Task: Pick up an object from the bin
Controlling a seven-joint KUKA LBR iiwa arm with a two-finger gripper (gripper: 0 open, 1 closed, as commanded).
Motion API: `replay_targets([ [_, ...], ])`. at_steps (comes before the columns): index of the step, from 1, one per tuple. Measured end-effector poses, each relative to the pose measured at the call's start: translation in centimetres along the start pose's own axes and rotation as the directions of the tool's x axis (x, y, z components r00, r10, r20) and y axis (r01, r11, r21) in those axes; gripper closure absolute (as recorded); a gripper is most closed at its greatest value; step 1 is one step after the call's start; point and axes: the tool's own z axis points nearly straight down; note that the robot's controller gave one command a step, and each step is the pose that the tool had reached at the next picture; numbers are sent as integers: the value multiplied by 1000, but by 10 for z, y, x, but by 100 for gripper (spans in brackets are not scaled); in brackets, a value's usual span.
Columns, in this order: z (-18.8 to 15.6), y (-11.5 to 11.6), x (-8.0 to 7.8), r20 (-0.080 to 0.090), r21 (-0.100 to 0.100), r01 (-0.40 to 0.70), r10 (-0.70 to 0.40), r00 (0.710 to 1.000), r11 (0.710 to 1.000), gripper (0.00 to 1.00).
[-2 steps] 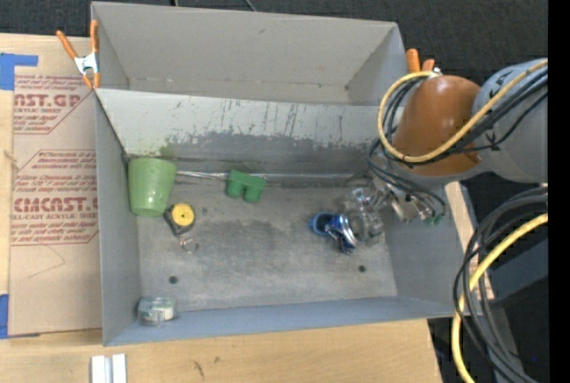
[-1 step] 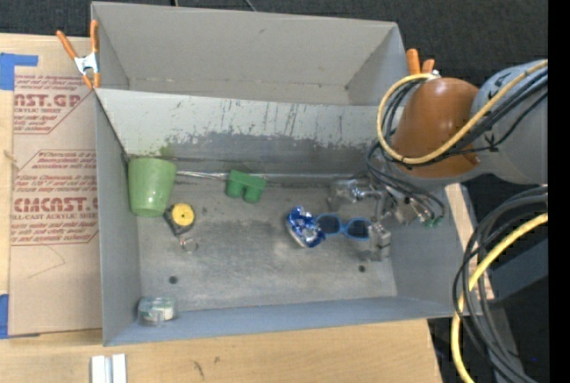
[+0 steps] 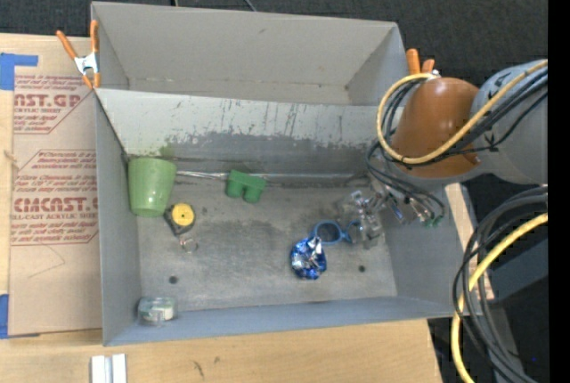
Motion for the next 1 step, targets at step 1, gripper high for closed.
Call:
replay_targets([
  [1, -130, 5, -16, 8, 6, 137, -137, 991, 991, 100],
])
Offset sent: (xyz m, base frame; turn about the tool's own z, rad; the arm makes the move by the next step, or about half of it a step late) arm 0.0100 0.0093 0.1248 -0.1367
